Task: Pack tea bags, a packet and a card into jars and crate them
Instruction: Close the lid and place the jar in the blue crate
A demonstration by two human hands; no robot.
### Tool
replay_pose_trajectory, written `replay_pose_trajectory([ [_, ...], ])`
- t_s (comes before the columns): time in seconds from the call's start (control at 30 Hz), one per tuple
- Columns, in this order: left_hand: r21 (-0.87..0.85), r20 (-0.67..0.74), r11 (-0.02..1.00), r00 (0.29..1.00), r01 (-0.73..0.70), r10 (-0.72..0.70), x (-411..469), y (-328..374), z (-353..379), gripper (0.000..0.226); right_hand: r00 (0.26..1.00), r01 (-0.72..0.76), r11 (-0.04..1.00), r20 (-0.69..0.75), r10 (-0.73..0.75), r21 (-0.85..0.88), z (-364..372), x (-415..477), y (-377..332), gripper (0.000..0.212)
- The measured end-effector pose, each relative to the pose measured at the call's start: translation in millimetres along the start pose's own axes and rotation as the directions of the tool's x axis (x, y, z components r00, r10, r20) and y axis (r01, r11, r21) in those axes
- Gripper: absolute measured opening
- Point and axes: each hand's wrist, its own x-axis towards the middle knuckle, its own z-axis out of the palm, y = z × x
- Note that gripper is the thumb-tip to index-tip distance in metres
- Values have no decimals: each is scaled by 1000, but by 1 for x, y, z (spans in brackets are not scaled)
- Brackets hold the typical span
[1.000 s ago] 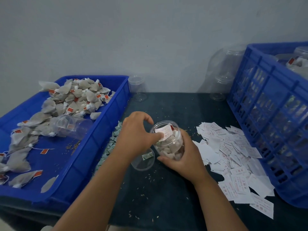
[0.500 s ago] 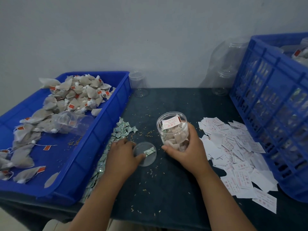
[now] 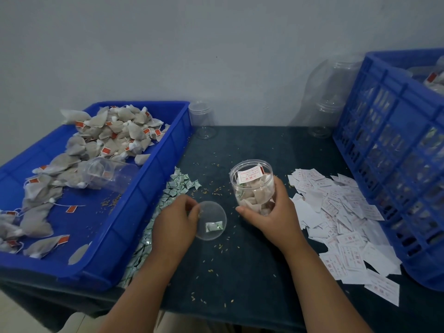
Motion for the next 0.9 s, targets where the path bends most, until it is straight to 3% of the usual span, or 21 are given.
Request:
replay_pose_trajectory([
  [0.2,-382,-125,924,991,-1,-50,10,21,-11,31,1000,6,1000,28,-7,30,3,-2,-2,78],
  [0.33,-310,-231,938,969,-157,86,19,32,-14,7,996,21,1000,88,-22,5,5,-3,-2,81],
  [0.47,-425,-159,888,980,-177,119,18,41,-17,7,989,24,1000,148,-25,11,7,-6,-2,83],
  [0.53,-423,-108,873,970,-243,217,17,47,-23,24,983,32,999,181,-33,9,9,-6,-3,84],
  [0.7,-465,183,824,875,-325,448,11,64,-34,46,973,50,999,227,-47,-9,11,-5,-4,85],
  [0.9,-156,281,844,796,-513,536,10,81,-38,74,963,72,994,265,-48,-83,12,-7,-5,83],
])
